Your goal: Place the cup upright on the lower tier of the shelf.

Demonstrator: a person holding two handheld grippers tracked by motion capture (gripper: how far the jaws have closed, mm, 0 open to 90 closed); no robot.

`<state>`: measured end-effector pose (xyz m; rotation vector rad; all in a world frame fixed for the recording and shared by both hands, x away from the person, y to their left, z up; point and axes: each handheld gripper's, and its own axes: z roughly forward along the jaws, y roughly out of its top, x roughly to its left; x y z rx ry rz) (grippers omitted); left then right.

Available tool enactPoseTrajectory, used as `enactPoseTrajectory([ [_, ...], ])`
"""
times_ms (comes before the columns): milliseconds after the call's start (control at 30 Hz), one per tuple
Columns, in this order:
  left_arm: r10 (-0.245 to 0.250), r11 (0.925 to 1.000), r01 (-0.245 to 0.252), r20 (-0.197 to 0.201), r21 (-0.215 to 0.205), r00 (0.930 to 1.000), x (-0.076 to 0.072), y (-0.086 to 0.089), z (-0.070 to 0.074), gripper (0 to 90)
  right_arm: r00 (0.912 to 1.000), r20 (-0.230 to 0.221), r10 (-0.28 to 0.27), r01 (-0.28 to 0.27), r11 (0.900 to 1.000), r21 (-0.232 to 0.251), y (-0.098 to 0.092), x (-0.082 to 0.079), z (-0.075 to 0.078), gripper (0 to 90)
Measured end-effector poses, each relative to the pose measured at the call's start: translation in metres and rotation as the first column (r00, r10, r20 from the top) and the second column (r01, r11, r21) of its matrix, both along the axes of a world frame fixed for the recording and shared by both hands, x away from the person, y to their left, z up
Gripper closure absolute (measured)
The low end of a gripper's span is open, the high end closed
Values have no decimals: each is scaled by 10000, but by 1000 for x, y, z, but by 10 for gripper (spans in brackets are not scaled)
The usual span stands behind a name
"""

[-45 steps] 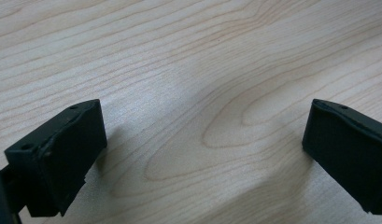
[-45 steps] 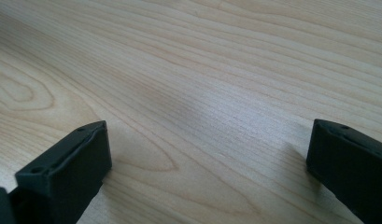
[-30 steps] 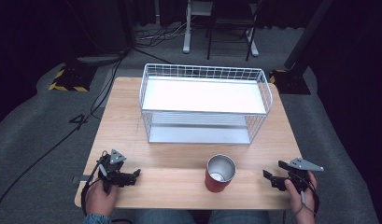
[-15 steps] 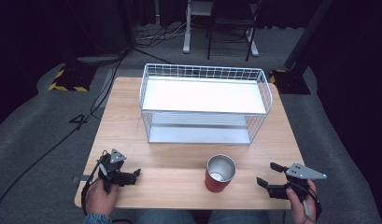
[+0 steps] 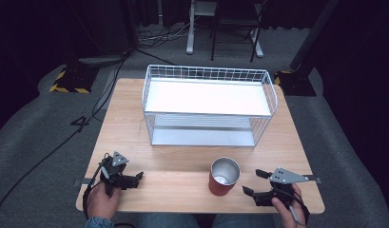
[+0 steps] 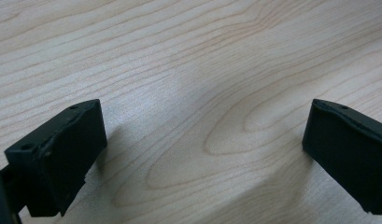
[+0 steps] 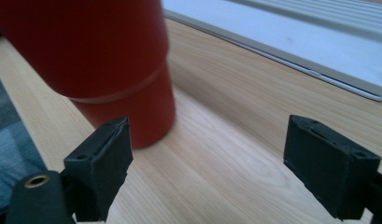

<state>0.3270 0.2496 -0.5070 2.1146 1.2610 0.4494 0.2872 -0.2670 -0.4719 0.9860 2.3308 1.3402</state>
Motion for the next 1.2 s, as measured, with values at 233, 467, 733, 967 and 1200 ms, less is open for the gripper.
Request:
enactPoseTrajectory([
  [233,0,10000,0,1,-3,10000,0,0,0,0,9976,-121,683,-684,9976,-49,25,-2,-5,159],
  [467,2,10000,-2,-1,-1,10000,0,0,0,0,9948,-357,950,-952,9954,-43,42,0,-12,158],
  [733,-5,10000,5,-2,4,10000,0,0,0,0,9894,-314,1420,-1423,9898,-75,62,2,-17,159],
  [967,3,10000,-3,1,-2,10000,0,0,0,0,9925,-85,1217,-1217,9926,64,75,8,-23,147],
  [1200,0,10000,0,2,2,10000,0,0,0,0,9935,77,1133,-1135,9931,282,86,12,-30,133],
])
